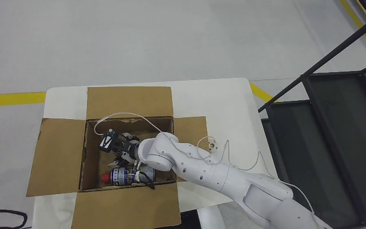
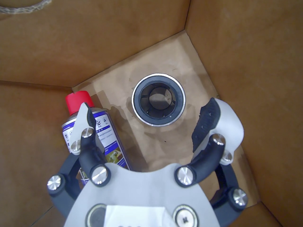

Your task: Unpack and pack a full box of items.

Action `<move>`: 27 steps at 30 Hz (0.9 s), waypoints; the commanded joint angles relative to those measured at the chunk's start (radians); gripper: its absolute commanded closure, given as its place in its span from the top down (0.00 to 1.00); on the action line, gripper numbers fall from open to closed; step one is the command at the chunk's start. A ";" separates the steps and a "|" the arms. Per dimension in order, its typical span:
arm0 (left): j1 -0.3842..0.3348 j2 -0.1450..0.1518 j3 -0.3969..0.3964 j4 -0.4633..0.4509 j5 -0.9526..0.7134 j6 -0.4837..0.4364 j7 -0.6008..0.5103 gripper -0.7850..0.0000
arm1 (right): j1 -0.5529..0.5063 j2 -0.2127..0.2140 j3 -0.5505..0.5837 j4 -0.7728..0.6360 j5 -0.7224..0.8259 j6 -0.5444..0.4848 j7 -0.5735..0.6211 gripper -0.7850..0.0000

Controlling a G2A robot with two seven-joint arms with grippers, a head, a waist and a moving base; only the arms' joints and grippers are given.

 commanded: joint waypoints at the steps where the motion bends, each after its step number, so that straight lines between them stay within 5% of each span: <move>1: 0.000 0.000 0.000 0.000 0.000 0.000 0.000 1.00 | 0.003 -0.006 -0.001 0.008 -0.009 0.003 -0.006 0.96; 22: 0.000 0.000 0.000 0.000 0.000 0.000 0.000 1.00 | 0.007 -0.056 -0.006 0.085 -0.109 0.032 -0.039 0.86; 27: 0.000 0.000 0.000 0.000 0.000 0.000 0.000 1.00 | 0.001 -0.065 -0.002 0.092 -0.125 0.031 -0.044 0.73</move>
